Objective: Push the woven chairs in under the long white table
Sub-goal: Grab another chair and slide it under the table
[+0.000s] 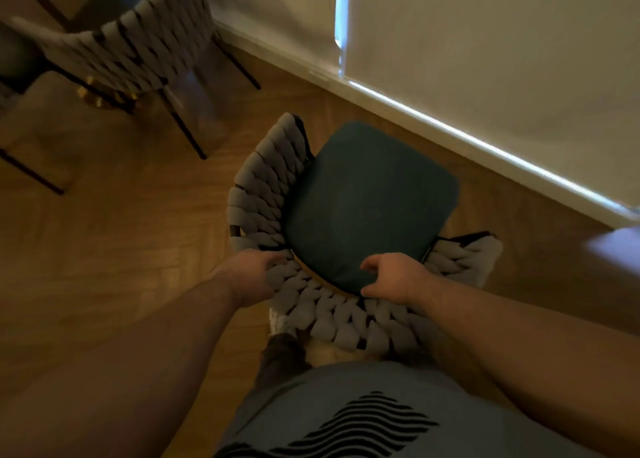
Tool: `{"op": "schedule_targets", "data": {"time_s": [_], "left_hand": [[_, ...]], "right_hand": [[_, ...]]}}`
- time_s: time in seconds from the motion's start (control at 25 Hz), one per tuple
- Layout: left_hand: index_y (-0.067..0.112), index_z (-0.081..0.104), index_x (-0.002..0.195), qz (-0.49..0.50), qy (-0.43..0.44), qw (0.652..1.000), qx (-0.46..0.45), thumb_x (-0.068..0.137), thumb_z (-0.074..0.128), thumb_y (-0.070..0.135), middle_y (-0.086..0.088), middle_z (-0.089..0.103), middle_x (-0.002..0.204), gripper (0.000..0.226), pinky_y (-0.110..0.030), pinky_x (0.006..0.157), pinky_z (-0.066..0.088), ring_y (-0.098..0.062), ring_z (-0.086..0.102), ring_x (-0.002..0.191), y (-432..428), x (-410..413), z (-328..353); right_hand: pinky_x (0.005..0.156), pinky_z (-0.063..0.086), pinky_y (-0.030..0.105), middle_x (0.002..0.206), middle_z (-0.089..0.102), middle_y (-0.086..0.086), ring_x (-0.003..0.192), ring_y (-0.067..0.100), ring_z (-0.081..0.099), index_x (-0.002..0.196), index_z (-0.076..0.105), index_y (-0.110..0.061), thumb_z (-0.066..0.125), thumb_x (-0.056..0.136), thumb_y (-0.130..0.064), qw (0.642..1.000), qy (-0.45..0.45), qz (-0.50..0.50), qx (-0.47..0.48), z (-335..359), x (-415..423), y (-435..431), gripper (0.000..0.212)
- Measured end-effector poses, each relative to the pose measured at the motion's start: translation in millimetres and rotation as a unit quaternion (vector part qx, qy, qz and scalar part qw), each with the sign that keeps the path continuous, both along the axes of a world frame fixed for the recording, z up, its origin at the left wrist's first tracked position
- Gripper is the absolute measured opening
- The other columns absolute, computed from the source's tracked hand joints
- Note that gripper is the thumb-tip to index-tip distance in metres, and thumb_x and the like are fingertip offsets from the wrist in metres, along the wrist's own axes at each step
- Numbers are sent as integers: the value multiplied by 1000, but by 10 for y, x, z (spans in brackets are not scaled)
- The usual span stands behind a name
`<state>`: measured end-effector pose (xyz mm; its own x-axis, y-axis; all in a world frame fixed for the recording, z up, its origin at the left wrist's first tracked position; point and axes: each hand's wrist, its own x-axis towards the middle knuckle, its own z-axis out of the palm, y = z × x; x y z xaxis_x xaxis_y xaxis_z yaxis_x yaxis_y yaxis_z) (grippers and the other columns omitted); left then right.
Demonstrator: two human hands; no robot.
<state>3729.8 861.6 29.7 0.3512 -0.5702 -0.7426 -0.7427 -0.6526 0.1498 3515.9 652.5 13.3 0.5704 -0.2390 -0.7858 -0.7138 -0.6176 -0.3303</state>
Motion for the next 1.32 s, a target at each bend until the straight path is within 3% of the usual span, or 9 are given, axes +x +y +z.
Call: {"op": "schedule_targets", "data": {"time_s": [0.12, 0.2, 0.36, 0.64, 0.8, 0.96, 1.08, 1.2, 1.32], "left_hand": [[38, 38, 159, -127, 7, 990, 67, 93, 66, 38, -1, 48, 158, 72, -39, 115, 40, -26, 45, 141, 208, 421, -52], [37, 38, 159, -214, 3, 974, 80, 90, 67, 31, 1, 39, 165, 75, -44, 127, 19, -23, 33, 152, 279, 607, -79], [36, 41, 158, -285, -3, 956, 71, 90, 69, 30, -2, 39, 165, 74, -49, 130, 6, -22, 26, 155, 202, 684, -97], [37, 46, 152, -349, -45, 931, 99, 87, 69, 31, -3, 50, 154, 70, -54, 127, 16, -27, 34, 148, 101, 566, -416], [33, 41, 157, -428, -57, 894, 118, 92, 61, 24, 0, 44, 161, 68, -59, 128, 8, -25, 31, 153, -6, 536, -635], [33, 42, 156, -496, -51, 859, 117, 98, 54, 20, 1, 49, 157, 60, -58, 127, 14, -25, 40, 147, -170, 724, -829], [36, 37, 158, -542, -33, 833, 108, 101, 53, 25, 1, 50, 156, 60, -54, 124, 25, -27, 45, 141, -228, 906, -884], [35, 33, 159, -563, -18, 819, 108, 102, 51, 19, 0, 50, 155, 62, -50, 111, 44, -27, 48, 138, -261, 976, -900], [38, 26, 162, -563, -19, 816, 127, 101, 50, 15, 0, 49, 156, 70, -49, 106, 50, -27, 48, 138, -381, 1071, -934]], "right_hand": [[109, 47, 32, 149, 59, -1, 133, 18, 57, 151, 54, -23, 76, 90, -39, 997, 8, -77, 24, -63, 178, 518, 66], [108, 49, 34, 152, 57, -1, 134, 19, 56, 154, 50, -25, 74, 90, -41, 994, 19, -95, 40, -124, 280, 847, 71], [109, 48, 36, 158, 50, -2, 137, 21, 53, 158, 43, -27, 77, 87, -52, 990, 28, -122, 71, -267, 245, 1283, 82], [115, 43, 40, 164, 41, 0, 143, 23, 46, 164, 29, -31, 71, 90, -58, 993, 98, -64, 19, -453, -329, 1293, 89], [117, 36, 47, 150, 54, -2, 135, 22, 50, 154, 43, -32, 62, 89, -65, 994, 94, -35, -37, -569, -362, 1361, 75], [115, 32, 53, 149, 52, -1, 136, 24, 46, 149, 44, -32, 57, 95, -48, 988, 140, -24, -55, -685, -239, 1431, 58], [115, 30, 54, 154, 47, -1, 141, 26, 41, 154, 39, -32, 57, 99, -46, 983, 166, -30, -69, -672, -157, 1434, 59], [113, 32, 51, 152, 49, -2, 142, 26, 40, 153, 41, -33, 56, 95, -63, 981, 173, -55, -73, -643, -138, 1432, 67], [114, 31, 51, 149, 53, -5, 143, 26, 40, 150, 47, -33, 47, 89, -81, 982, 149, -77, -89, -627, -116, 1480, 77]]}}
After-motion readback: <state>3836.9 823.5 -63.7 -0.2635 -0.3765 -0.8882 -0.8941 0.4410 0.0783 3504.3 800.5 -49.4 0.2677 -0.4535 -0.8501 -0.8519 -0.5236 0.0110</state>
